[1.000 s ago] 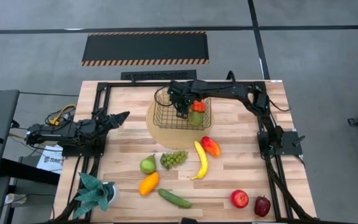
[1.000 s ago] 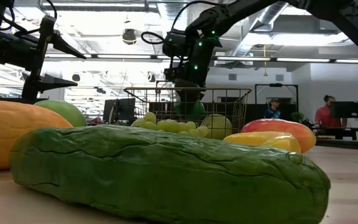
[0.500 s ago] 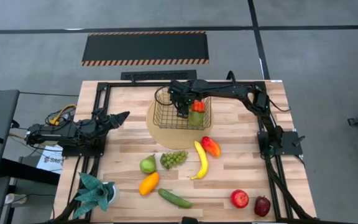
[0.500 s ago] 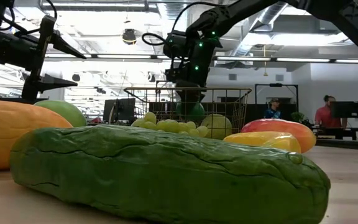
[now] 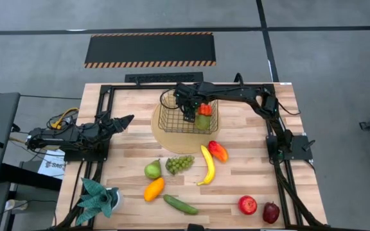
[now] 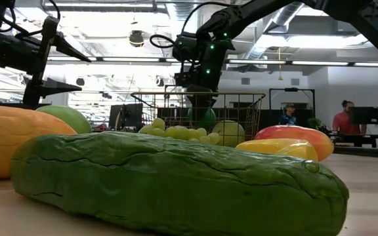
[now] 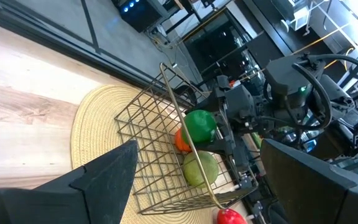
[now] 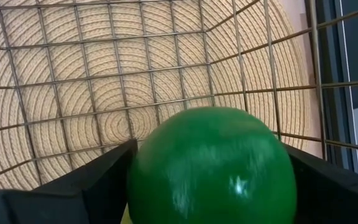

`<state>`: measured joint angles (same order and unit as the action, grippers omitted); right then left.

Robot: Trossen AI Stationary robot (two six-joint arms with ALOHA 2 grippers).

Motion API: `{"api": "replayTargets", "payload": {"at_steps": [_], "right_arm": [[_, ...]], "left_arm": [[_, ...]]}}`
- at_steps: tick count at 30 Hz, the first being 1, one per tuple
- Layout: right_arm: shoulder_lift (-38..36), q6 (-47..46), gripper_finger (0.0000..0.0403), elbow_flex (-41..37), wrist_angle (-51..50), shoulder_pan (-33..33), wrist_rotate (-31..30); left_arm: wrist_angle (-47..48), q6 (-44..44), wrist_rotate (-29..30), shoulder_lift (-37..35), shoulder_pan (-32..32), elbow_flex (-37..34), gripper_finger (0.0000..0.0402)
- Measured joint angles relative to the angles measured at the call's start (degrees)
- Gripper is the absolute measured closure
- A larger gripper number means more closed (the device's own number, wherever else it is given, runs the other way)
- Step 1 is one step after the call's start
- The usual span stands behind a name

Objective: Build produce basket
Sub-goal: Put the green lime into the wire basket, then put the red apple into the wire basket

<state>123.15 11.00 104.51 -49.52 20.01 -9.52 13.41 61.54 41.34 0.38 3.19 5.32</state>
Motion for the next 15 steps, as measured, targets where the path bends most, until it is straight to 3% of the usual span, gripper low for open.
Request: {"api": "replayTargets", "payload": {"at_steps": [15], "right_arm": [[-0.04,0.01,0.0038,0.0,-0.19,0.0,-0.88]], "left_arm": [[0.0,0.24,-0.13,-0.01,0.01,0.0,0.0074]]}}
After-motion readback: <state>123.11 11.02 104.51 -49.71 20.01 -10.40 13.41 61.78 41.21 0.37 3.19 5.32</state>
